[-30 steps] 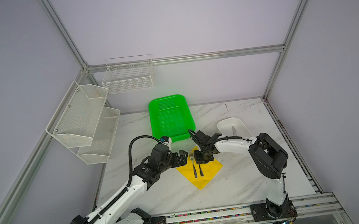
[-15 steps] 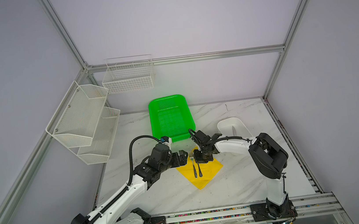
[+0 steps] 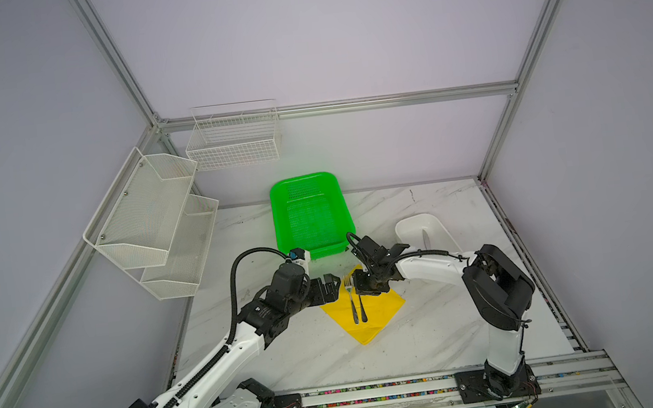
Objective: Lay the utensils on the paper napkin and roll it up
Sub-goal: 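Lower the spoon beside the fork and open the right gripper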
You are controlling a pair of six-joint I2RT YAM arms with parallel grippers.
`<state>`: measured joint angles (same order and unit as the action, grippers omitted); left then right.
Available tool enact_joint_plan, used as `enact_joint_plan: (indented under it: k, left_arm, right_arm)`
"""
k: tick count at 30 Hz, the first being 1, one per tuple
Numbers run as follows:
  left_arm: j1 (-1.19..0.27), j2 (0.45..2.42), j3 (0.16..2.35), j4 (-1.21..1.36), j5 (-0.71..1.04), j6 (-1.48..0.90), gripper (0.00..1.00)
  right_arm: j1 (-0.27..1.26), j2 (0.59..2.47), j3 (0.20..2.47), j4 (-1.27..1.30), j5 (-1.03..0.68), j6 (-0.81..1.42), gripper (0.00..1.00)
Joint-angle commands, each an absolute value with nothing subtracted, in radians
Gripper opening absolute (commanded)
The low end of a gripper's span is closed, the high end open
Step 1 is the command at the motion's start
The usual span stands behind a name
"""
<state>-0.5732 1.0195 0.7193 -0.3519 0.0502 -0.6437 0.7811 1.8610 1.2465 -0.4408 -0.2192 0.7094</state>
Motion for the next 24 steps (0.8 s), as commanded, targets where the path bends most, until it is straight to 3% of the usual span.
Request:
enact_joint_plan:
  k: [1,14,21,24]
  left_arm:
    - [-0.566,0.983,0.657,-0.312,0.078,-0.616,1.00]
    - [-0.565,0.902,0.643,-0.238,-0.097,-0.612,1.00]
    - [-0.561,0.923,0.669,-0.208,-0.101,-0.573,1.00]
    - [-0.561,0.940,0.663,-0.146,-0.041,-0.551,1.00]
  right_arm:
    - [0.787,1.813,1.238,-0.468,-0.170,0.722,0.25]
    - [0.781,1.649,1.274,-0.577,0.078,0.740,0.42]
    - [0.711,1.553,1.258,-0.572,0.191,0.691,0.97]
    - [0.670,1.539,1.265,-0.560,0.222,0.683,0.97]
